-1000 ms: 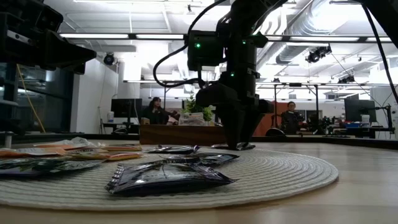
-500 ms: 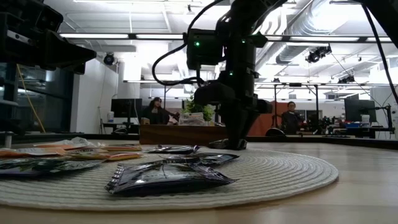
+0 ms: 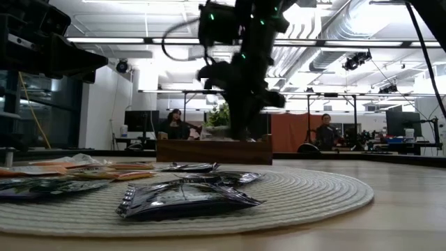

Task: Pick & Place Tea
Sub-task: Put the dark purple tea bag into the left section of the wooden organizer

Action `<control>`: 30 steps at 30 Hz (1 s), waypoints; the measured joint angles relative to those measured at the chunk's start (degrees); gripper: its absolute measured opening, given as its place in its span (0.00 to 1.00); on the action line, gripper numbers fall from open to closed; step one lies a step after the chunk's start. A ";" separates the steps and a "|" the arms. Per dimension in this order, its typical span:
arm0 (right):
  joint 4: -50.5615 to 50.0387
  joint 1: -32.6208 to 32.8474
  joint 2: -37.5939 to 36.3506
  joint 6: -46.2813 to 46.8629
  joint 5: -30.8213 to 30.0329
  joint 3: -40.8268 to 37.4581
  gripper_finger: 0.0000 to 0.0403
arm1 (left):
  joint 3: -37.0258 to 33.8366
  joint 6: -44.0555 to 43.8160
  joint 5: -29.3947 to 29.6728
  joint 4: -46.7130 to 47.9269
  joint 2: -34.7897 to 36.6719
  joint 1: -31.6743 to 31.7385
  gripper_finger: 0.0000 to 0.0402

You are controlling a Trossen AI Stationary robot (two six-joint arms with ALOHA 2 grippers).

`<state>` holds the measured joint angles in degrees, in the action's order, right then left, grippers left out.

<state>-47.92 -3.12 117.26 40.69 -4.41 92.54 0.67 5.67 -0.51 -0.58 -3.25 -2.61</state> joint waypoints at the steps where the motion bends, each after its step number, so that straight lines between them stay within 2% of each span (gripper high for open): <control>1: 0.58 -0.12 -0.05 -0.65 -0.53 1.17 0.04 | 0.00 0.02 0.02 0.00 0.00 -0.02 0.00; 8: 10.84 -2.12 -0.23 -2.17 -6.11 4.16 0.04 | 0.00 0.02 0.02 0.00 0.00 -0.02 0.00; 18: 23.92 -3.65 4.28 0.71 -9.31 4.17 0.04 | 0.00 0.00 0.02 0.02 0.00 -0.02 0.00; 26: 29.41 -4.45 7.66 4.69 -11.43 4.16 0.04 | 0.00 0.00 0.02 0.00 0.00 0.00 0.00; 30: 29.43 -4.99 7.77 6.55 -14.34 4.15 0.04 | 0.00 0.00 0.02 0.00 0.00 -0.02 0.00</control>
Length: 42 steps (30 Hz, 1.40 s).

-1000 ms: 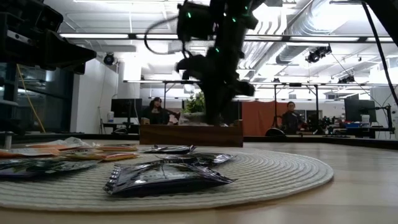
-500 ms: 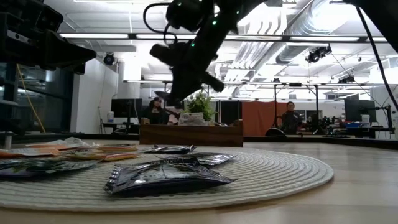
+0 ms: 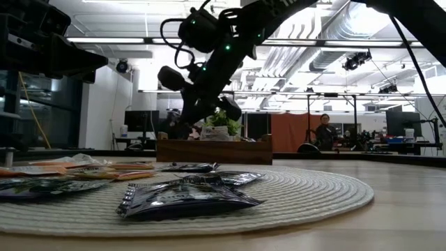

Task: Pick & Place Tea
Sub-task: Put the dark purple tea bag into the left section of the wooden organizer

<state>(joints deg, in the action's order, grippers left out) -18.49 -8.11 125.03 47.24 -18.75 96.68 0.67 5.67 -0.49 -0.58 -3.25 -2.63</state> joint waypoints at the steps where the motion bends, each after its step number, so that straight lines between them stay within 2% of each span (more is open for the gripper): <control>1: 0.16 -0.15 0.00 0.38 -0.50 0.00 0.04 | 0.00 0.00 0.00 0.00 0.00 0.01 0.00; 12: 2.73 -0.52 2.22 5.24 1.73 0.00 0.04 | 0.00 0.00 0.00 0.02 -0.02 0.01 0.00; 23: 3.49 -0.55 3.26 8.47 0.82 0.00 0.05 | 0.00 0.01 -0.02 0.01 0.00 0.01 0.00; 31: 3.55 -0.88 3.26 9.93 0.66 0.00 0.25 | 0.00 0.00 0.00 0.00 0.00 0.01 0.00; 42: 3.77 -0.91 3.26 9.36 0.47 0.00 0.37 | 0.00 0.00 0.00 0.02 0.00 0.01 0.00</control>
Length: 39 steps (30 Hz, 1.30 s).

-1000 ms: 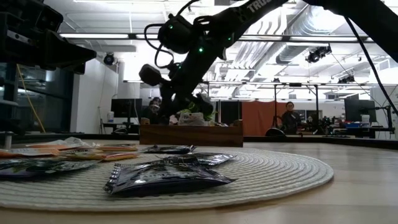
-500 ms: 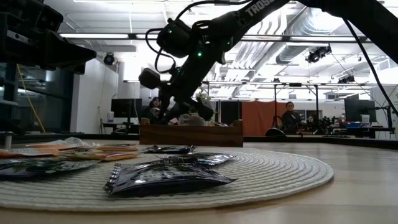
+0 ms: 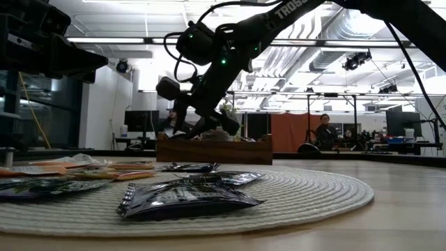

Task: Pick & Place Tea
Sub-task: Put the dark purple tea bag into the left section of the wooden organizer

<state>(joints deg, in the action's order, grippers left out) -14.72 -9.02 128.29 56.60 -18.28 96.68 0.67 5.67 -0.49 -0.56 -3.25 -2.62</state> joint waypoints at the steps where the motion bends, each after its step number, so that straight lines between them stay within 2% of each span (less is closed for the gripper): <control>1: -0.02 0.00 0.00 -0.01 0.06 0.00 0.39 | 0.00 0.00 0.00 0.00 0.00 -0.01 0.00; 9: -0.02 0.00 -0.02 0.31 0.42 0.00 0.45 | 0.00 0.00 0.00 0.00 0.00 -0.01 0.00; 18: 1.95 0.39 -1.97 -1.86 1.01 0.00 0.46 | 0.00 0.02 0.02 -0.02 0.00 -0.01 0.00; 23: 1.07 1.81 -4.39 -6.31 1.65 0.00 0.46 | 0.00 0.01 0.02 -0.02 -0.01 -0.01 0.00; 28: -2.13 4.38 -7.11 -13.76 7.68 0.02 0.46 | 0.00 0.02 0.00 -0.02 -0.02 -0.01 0.00; 35: -13.49 8.29 -8.63 -25.64 20.84 0.02 0.46 | 0.00 0.00 0.00 -0.02 -0.02 0.01 0.00; 39: -20.93 10.30 -8.63 -29.95 21.22 0.02 0.46 | 0.00 0.00 0.00 -0.02 -0.02 -0.01 0.00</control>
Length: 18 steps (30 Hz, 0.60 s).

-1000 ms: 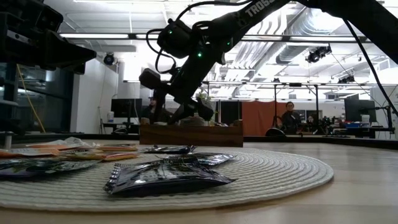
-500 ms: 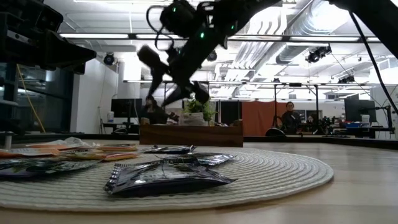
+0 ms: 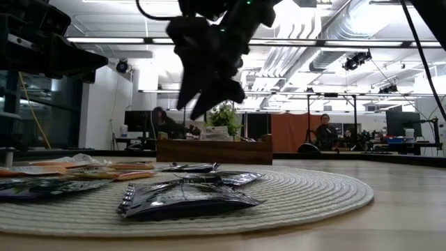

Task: Pick & Place Tea
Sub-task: Put the dark purple tea bag into the left section of the wooden organizer

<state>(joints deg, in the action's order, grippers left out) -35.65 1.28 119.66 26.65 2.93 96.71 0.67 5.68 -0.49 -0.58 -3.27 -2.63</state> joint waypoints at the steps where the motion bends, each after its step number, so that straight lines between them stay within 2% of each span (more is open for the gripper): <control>1: -1.55 0.39 0.00 -0.84 -0.80 0.00 0.46 | 0.00 0.00 0.00 0.00 0.00 0.01 0.00; 7: -7.70 2.30 0.02 -5.64 -3.10 0.00 0.46 | 0.00 -0.01 0.02 0.00 0.00 0.02 0.00; 18: -9.80 5.72 0.42 -10.44 -5.50 0.00 0.46 | 0.00 0.00 0.00 0.00 0.00 0.01 0.00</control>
<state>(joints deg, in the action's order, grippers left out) -45.46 7.00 120.07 16.21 -2.56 96.71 0.67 5.68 -0.49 -0.58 -3.27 -2.62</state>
